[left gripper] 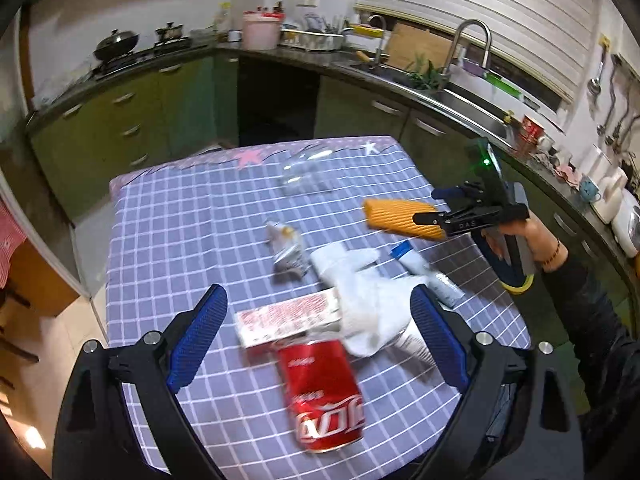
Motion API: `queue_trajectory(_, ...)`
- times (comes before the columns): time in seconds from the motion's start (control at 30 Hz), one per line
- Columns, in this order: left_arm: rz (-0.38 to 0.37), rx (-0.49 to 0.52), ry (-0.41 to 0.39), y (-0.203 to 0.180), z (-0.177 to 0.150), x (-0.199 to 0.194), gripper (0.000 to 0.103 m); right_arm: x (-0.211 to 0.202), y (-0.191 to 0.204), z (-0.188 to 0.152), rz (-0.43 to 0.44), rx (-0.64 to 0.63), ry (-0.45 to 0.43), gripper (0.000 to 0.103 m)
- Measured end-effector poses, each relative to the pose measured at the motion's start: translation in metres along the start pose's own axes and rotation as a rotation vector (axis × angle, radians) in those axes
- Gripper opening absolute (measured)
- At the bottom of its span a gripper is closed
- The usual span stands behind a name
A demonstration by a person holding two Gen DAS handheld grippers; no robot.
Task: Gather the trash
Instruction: 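Grasp the orange foam fruit net with the right gripper, then lower the orange net into the bin and open the right gripper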
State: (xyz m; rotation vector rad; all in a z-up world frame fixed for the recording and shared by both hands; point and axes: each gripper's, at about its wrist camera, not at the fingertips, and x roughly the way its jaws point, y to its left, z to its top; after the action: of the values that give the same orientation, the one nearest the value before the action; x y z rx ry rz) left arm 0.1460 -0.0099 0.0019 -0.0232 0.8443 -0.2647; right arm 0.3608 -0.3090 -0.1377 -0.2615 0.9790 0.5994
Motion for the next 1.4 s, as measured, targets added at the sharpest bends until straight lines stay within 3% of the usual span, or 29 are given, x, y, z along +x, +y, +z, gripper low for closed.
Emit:
queue_trajectory(0.2,-0.027,-0.022,-0.010,0.014,-0.008,-0.001,0.088,0.027,0.004,0.007,-0.045,-0.053,0.079,0.094)
queue_trajectory(0.23,-0.031,-0.021,-0.010,0.014,-0.009,0.000,0.088,0.030,0.005,0.006,-0.040,-0.054,0.095,0.085)
queue_trajectory(0.27,-0.035,-0.019,-0.011,0.014,-0.009,0.000,0.088,0.032,0.006,0.003,-0.043,-0.050,0.108,0.070)
queue_trajectory(0.3,-0.037,-0.019,-0.012,0.013,-0.009,0.001,0.088,0.034,0.007,0.000,-0.039,-0.044,0.118,0.068)
queue_trajectory(0.33,-0.040,-0.019,-0.012,0.013,-0.009,0.001,0.088,0.034,0.008,-0.001,-0.038,-0.042,0.110,0.058)
queue_trajectory(0.37,-0.045,-0.019,-0.011,0.013,-0.009,0.002,0.088,0.031,0.009,-0.003,-0.030,-0.041,0.100,0.039)
queue_trajectory(0.4,-0.049,-0.020,-0.010,0.012,-0.009,0.003,0.088,0.027,0.010,-0.004,-0.012,-0.027,0.087,0.029)
queue_trajectory(0.5,-0.053,-0.014,-0.009,0.010,-0.011,0.003,0.088,0.014,0.017,-0.006,-0.031,-0.026,0.057,0.015)
queue_trajectory(0.63,-0.061,-0.011,-0.011,0.007,-0.011,0.002,0.088,-0.011,0.021,-0.012,-0.021,0.007,0.001,0.014)
queue_trajectory(0.77,-0.066,-0.002,-0.021,0.003,-0.012,-0.002,0.088,-0.063,0.011,-0.029,-0.035,0.068,-0.097,0.015)
queue_trajectory(0.87,-0.076,0.008,-0.027,-0.001,-0.014,-0.004,0.089,-0.106,-0.014,-0.057,-0.100,0.161,-0.134,0.015)
queue_trajectory(0.97,-0.087,0.014,-0.027,-0.004,-0.014,-0.003,0.090,-0.129,-0.051,-0.094,-0.213,0.273,-0.114,0.015)
queue_trajectory(1.1,-0.094,0.020,-0.019,-0.009,-0.014,0.000,0.090,-0.128,-0.099,-0.142,-0.328,0.401,-0.029,0.015)
queue_trajectory(1.23,-0.094,0.027,-0.005,-0.017,-0.011,0.003,0.090,-0.109,-0.137,-0.175,-0.352,0.494,0.019,0.018)
queue_trajectory(1.4,-0.079,0.052,0.004,-0.028,-0.010,0.000,0.090,-0.079,-0.162,-0.188,-0.358,0.551,0.056,0.028)
